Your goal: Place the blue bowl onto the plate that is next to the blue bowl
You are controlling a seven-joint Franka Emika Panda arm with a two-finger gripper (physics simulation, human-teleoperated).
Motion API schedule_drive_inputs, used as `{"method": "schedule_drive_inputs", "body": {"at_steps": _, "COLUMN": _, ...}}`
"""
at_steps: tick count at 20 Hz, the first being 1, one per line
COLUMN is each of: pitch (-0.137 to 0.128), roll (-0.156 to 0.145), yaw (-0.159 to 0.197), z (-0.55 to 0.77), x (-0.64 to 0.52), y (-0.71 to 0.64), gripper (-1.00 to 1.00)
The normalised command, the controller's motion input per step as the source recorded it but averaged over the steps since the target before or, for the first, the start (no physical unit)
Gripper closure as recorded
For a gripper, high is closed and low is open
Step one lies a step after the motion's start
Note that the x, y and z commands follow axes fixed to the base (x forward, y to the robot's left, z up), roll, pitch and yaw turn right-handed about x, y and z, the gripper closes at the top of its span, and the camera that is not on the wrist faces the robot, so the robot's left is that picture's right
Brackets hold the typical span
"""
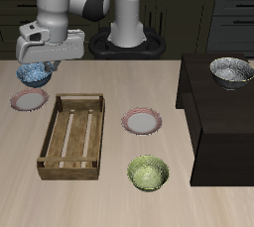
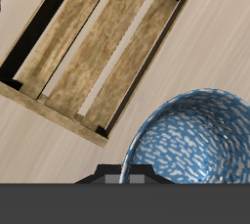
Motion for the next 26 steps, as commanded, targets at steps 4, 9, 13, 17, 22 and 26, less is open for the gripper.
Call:
{"method": "schedule_drive_inputs", "body": {"at_steps": 4, "pitch": -0.008, "roll": -0.043, "yaw": -0.052, "z": 0.0, "x": -0.25, "y": -0.21, "gripper": 1.0}}
{"method": "schedule_drive_inputs", "body": {"at_steps": 9, "pitch": -0.009, "roll": -0.011, "yaw": -0.075, "z": 0.01, "x": -0.27, "y": -0.12, "gripper": 1.0}}
{"method": "schedule_drive_inputs", "body": {"at_steps": 13, "pitch": -0.015, "roll": -0.029, "yaw": -0.052, "z": -0.01, "x": -0.27, "y": -0.16, "gripper": 1.0}}
{"method": "schedule_drive_inputs", "body": {"at_steps": 17, "pitch": 0.006, "roll": 0.016, "yaw": -0.063, "z": -0.1, "x": -0.37, "y": -0.09, "gripper": 1.0}}
{"method": "schedule_drive_inputs", "body": {"at_steps": 22, "pitch": -0.009, "roll": -0.032, "yaw": -0.039, "z": -0.08, "x": -0.24, "y": -0.21, "gripper": 1.0}}
{"method": "schedule_drive_inputs", "body": {"at_steps": 26, "pitch": -0.01, "roll": -0.041, "yaw": -0.076, "z": -0.07, "x": -0.29, "y": -0.32, "gripper": 1.0}}
